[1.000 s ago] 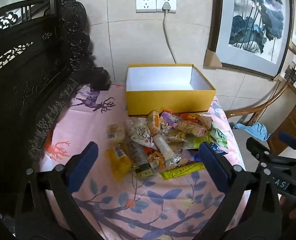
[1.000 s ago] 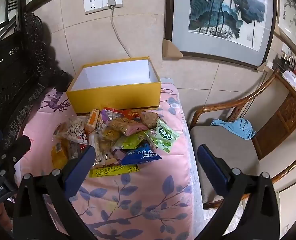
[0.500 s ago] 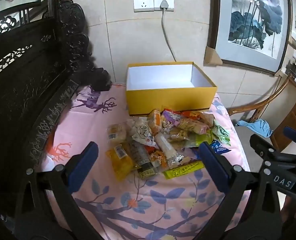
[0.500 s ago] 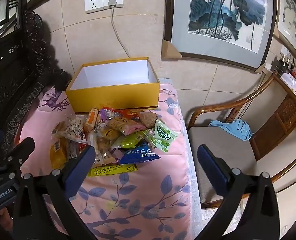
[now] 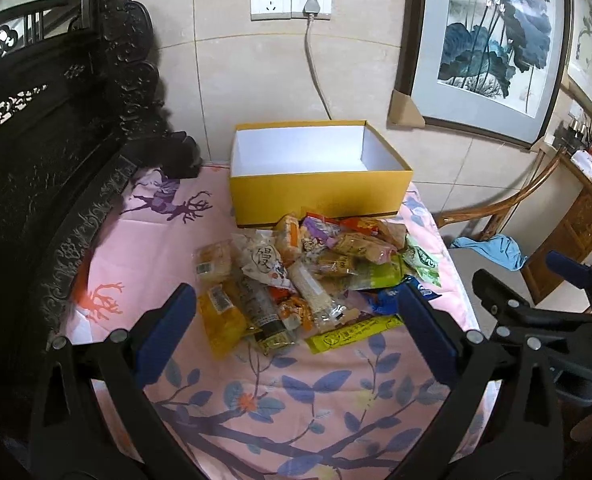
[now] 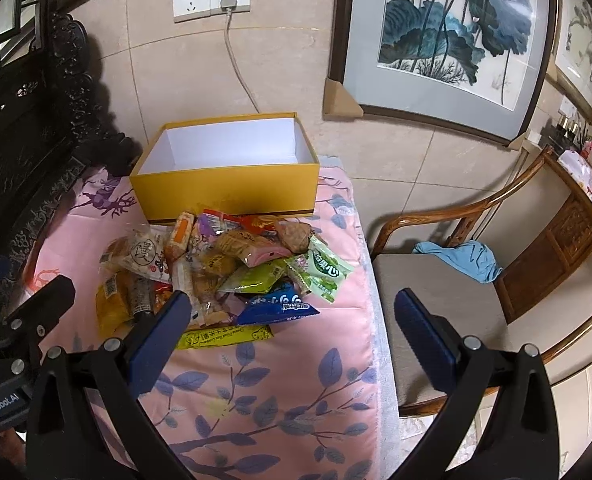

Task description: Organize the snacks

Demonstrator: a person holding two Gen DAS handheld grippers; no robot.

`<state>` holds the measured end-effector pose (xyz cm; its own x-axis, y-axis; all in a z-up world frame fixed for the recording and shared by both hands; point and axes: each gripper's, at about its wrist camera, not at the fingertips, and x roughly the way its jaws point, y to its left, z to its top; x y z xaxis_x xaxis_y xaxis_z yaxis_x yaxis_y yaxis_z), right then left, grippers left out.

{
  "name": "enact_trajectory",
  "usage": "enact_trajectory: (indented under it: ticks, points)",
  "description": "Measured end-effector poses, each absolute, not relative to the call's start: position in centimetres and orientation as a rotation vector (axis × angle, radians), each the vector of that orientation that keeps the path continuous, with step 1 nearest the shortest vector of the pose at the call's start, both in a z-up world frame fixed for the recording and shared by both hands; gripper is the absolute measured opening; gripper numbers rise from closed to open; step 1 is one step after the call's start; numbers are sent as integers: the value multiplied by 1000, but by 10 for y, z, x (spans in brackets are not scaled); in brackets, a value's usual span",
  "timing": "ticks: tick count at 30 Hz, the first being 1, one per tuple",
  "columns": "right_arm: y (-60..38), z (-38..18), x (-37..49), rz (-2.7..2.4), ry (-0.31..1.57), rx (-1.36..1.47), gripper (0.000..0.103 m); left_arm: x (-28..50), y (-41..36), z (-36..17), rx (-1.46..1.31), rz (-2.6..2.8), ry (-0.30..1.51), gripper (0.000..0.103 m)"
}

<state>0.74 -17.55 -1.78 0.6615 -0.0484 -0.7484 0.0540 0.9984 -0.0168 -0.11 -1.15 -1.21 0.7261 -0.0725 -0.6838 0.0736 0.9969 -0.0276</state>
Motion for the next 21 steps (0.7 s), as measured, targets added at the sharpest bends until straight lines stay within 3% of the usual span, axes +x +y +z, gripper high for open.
enact_trajectory:
  ticks: [21]
  points:
    - [-183, -12, 4, -99, 818, 33, 102, 2, -5, -18, 18, -42, 771, 101]
